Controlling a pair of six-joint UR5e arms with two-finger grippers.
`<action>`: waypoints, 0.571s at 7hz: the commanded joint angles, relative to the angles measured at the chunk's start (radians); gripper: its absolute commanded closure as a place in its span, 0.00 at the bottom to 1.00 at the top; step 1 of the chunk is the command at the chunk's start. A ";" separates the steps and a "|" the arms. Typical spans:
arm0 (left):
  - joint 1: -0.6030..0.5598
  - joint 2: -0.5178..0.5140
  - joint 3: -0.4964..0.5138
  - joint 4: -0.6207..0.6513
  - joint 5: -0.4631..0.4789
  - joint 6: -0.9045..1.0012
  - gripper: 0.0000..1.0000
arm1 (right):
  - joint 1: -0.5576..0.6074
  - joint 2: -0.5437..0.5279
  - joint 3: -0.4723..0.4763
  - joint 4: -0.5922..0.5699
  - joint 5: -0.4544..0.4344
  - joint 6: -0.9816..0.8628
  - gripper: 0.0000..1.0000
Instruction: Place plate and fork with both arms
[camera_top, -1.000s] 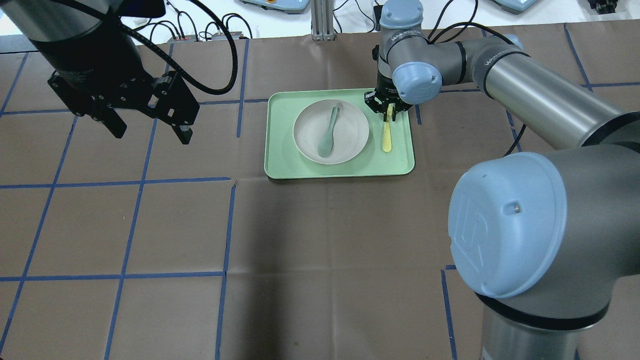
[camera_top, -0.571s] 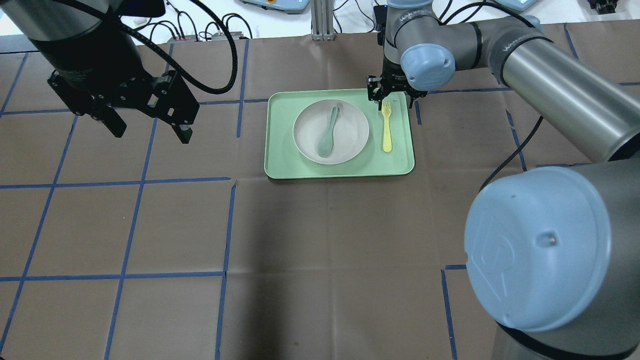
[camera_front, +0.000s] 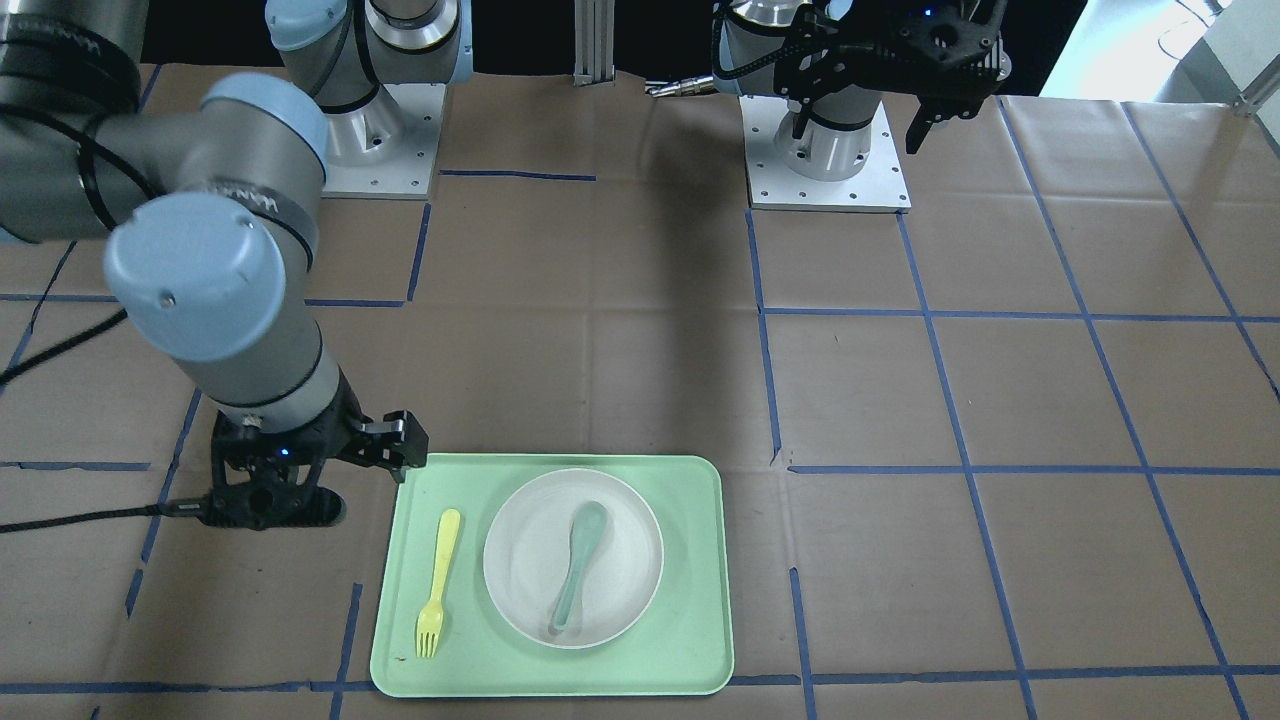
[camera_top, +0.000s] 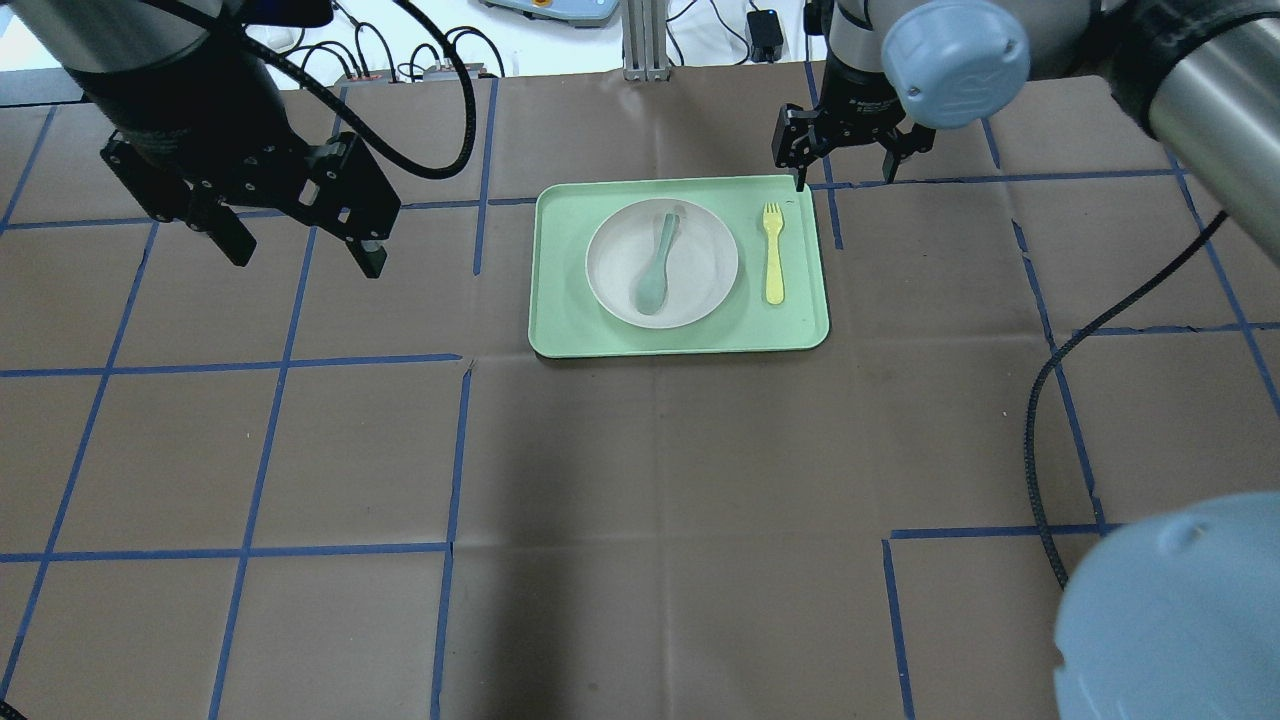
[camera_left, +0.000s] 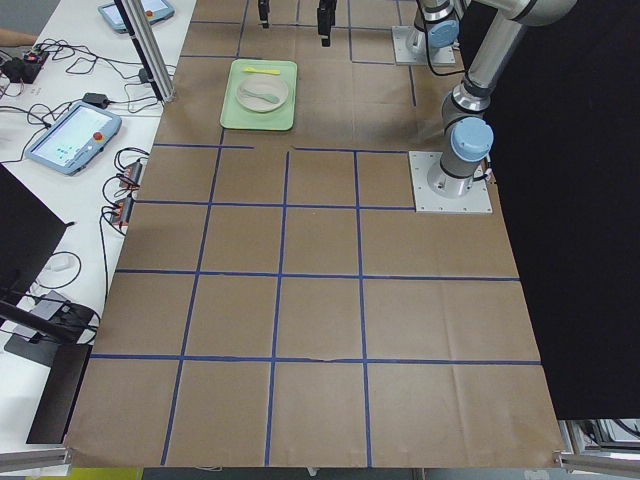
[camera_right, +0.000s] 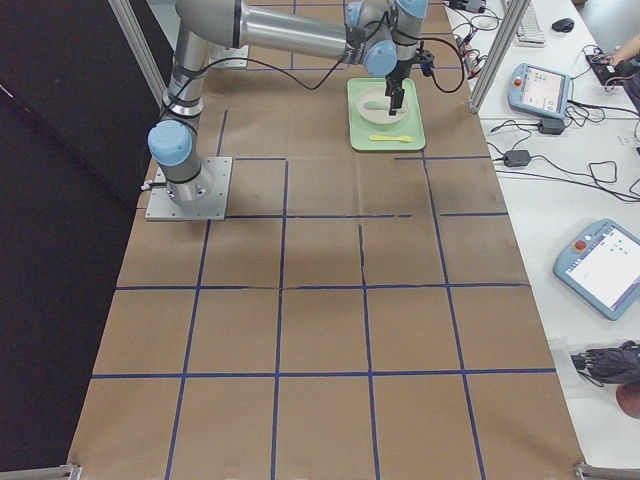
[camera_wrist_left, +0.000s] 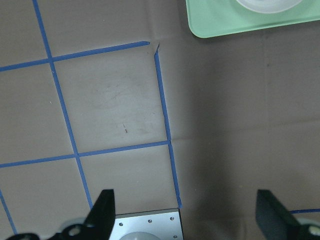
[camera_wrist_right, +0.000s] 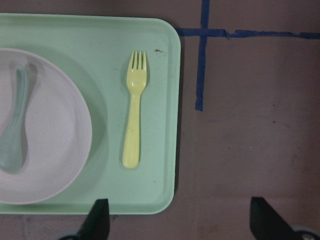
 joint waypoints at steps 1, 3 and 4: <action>0.000 -0.002 -0.014 0.007 -0.006 -0.001 0.00 | -0.031 -0.197 0.103 0.081 -0.002 -0.020 0.00; 0.000 -0.014 -0.027 0.045 -0.004 -0.003 0.00 | -0.052 -0.285 0.117 0.167 -0.004 -0.020 0.00; 0.000 -0.012 -0.028 0.045 -0.001 -0.003 0.00 | -0.048 -0.310 0.137 0.182 0.001 -0.016 0.00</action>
